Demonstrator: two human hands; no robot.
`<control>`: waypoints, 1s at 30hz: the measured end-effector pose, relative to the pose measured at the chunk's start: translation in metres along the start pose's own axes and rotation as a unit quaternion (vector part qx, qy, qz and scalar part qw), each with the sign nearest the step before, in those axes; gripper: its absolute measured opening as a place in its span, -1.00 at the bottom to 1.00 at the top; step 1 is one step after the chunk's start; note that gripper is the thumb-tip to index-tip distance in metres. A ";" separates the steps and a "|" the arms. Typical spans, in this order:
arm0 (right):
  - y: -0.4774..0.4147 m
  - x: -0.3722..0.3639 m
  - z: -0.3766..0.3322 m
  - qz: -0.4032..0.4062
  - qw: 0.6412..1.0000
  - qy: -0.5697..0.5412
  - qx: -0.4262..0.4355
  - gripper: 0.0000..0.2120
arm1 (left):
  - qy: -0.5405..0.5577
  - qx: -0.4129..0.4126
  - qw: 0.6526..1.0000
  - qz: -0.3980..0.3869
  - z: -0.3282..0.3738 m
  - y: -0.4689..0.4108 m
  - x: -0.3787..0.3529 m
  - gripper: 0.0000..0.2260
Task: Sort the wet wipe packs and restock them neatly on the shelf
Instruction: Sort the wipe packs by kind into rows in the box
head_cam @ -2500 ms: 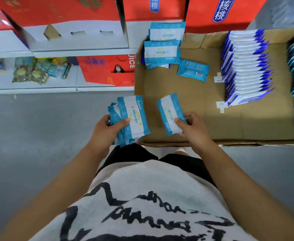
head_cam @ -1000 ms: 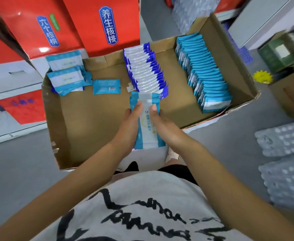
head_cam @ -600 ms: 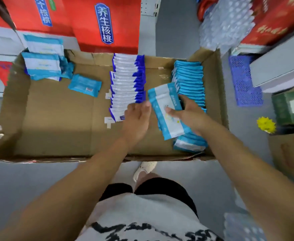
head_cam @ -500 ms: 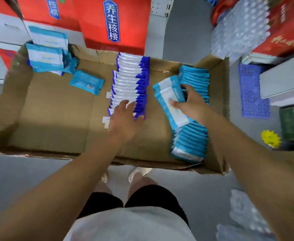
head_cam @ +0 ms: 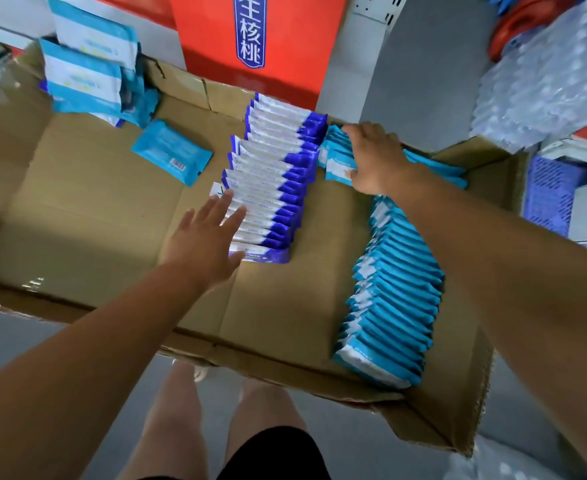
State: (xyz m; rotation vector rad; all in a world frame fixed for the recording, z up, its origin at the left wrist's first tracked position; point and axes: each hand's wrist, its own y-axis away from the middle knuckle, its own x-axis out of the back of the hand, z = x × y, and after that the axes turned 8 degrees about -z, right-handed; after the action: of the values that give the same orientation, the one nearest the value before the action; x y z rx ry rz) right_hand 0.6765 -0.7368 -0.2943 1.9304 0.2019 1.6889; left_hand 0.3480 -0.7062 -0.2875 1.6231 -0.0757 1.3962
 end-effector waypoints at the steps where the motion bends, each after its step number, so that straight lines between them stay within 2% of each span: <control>1: 0.001 -0.004 0.003 0.008 1.000 0.007 0.009 -0.19 | 0.001 0.000 1.000 0.002 0.000 0.000 -0.001 -0.30; 5: 0.014 -0.015 0.005 0.055 0.998 0.035 0.016 -0.09 | 0.027 -0.009 1.000 -0.003 0.000 0.003 0.003 -0.37; 7: 0.023 -0.012 -0.006 0.057 0.998 0.013 -0.006 0.01 | 0.087 -0.021 0.996 0.024 -0.003 0.008 0.010 -0.44; 9: 0.036 -0.007 -0.024 0.050 0.998 -0.020 -0.016 0.01 | 0.173 -0.003 0.982 0.076 -0.010 0.014 0.021 -0.52; 11: 0.050 -0.005 -0.047 0.053 0.997 -0.059 -0.001 -0.10 | 0.199 0.022 0.973 0.114 -0.024 0.022 0.031 -0.56; 15: 0.076 0.004 -0.107 0.073 0.986 -0.131 0.076 -0.48 | 0.189 0.045 0.970 0.146 -0.071 0.038 0.045 -0.57; 18: 0.082 0.011 -0.165 0.069 0.972 -0.186 0.122 -0.58 | 0.234 0.072 0.958 0.152 -0.117 0.052 0.053 -0.57; 21: 0.068 0.020 -0.226 0.064 0.963 -0.231 0.126 -0.61 | 0.303 0.133 0.930 0.159 -0.168 0.064 0.060 -0.57; 24: 0.036 0.032 -0.282 0.067 0.958 -0.260 0.101 -0.57 | 0.299 0.171 0.928 0.138 -0.228 0.067 0.065 -0.55; 28: -0.020 0.055 -0.347 0.073 0.966 -0.244 0.047 -0.44 | 0.198 0.178 0.962 0.064 -0.309 0.055 0.074 -0.52; 30: -0.052 0.064 -0.372 0.067 0.973 -0.217 0.031 -0.34 | 0.183 0.169 0.968 0.028 -0.338 0.045 0.076 -0.49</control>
State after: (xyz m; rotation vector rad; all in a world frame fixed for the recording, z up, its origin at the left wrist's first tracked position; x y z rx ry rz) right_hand 0.3483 -0.5491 -0.2462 2.3487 -0.0447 1.3068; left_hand 0.1008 -0.4648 -0.2386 1.6115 0.3529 1.8063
